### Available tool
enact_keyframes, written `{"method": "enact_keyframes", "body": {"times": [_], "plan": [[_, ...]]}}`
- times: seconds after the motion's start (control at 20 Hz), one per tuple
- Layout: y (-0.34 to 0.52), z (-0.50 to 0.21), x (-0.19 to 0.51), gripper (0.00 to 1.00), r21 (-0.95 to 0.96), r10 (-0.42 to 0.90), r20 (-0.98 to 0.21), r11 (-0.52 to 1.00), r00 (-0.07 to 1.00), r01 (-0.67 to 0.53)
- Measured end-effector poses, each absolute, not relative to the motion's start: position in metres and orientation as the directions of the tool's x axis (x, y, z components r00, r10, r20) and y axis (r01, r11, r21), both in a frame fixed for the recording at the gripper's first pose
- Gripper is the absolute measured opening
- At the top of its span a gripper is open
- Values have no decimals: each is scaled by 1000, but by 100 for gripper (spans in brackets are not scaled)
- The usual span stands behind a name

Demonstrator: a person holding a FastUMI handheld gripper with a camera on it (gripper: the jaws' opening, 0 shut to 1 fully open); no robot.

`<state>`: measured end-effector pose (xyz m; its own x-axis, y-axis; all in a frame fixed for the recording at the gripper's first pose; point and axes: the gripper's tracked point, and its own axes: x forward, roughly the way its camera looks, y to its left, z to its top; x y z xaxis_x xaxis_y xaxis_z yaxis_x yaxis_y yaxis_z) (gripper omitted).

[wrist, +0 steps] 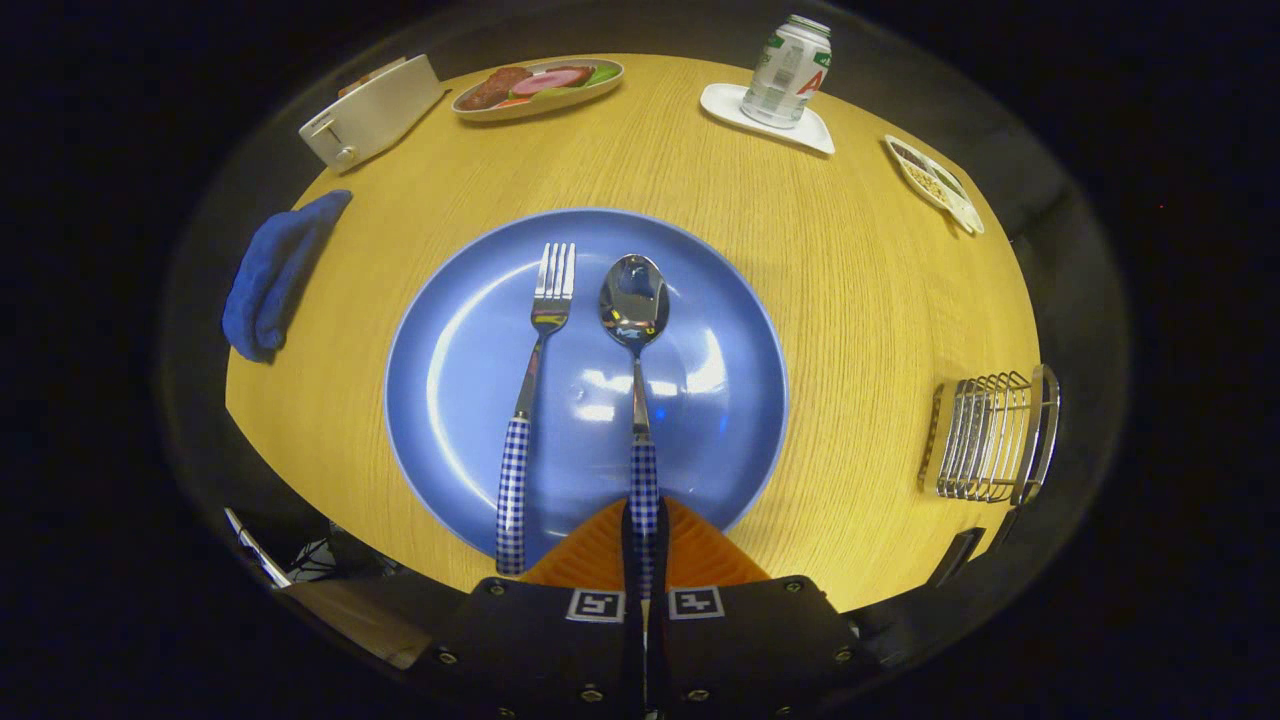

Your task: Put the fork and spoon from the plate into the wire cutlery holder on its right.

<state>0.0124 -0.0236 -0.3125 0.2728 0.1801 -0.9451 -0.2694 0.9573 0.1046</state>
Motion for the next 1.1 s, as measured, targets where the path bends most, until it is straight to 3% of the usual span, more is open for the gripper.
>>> {"method": "enact_keyframes", "body": {"times": [0.5, 1.1], "plan": [[-72, -261, -11, 2, 132, 199, -970, 914, 140, -383], [-192, -207, -59, 2, 105, 141, -988, 922, 70, -372]]}}
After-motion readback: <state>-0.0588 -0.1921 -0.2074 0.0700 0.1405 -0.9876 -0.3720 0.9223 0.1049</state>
